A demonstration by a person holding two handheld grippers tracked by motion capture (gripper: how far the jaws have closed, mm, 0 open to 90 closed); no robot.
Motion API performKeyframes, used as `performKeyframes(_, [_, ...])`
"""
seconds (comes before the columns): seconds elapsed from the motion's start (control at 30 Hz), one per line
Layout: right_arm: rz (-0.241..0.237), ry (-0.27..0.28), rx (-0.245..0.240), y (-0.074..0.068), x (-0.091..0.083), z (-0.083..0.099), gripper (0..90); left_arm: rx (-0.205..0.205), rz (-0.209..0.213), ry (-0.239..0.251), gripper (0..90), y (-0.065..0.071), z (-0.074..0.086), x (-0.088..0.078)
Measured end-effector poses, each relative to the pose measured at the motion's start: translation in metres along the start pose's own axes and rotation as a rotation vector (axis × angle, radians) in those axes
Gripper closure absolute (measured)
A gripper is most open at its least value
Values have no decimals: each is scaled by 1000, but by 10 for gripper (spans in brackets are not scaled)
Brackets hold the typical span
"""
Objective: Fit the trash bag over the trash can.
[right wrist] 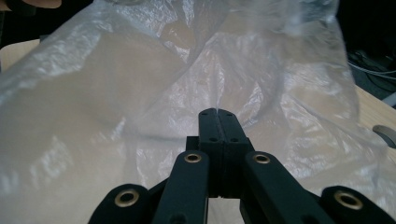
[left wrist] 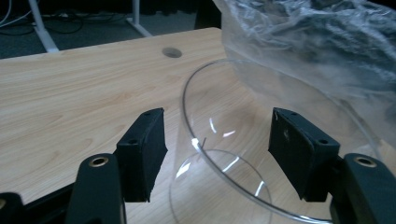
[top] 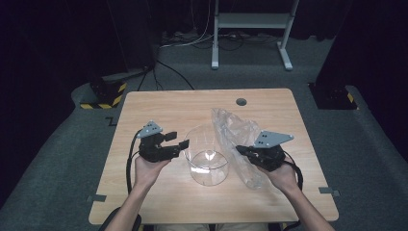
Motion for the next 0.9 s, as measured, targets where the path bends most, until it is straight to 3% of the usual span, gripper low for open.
performKeyframes(0.1, [-9,6,-11,-4,1,-3,900,12,17,-2,363,5,-2,1])
performKeyframes(0.23, [-25,8,-25,-9,5,-6,900,-13,73,-10,338,12,-3,4])
performKeyframes(0.3, [-35,3,-33,-13,8,-7,900,-13,82,-9,327,14,-4,5])
performKeyframes(0.9, [-131,-41,-70,-32,24,-8,900,33,111,18,295,32,-19,8])
Point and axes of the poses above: each handheld gripper's, and its own axes: x roughly forward along the jaws, z roughly out of its underside, y roughly to its right, the point moved 10 cm from there along x, roughly forward along the jaws, and after that the axes turned 1 degree about z, right-handed, at the moved point
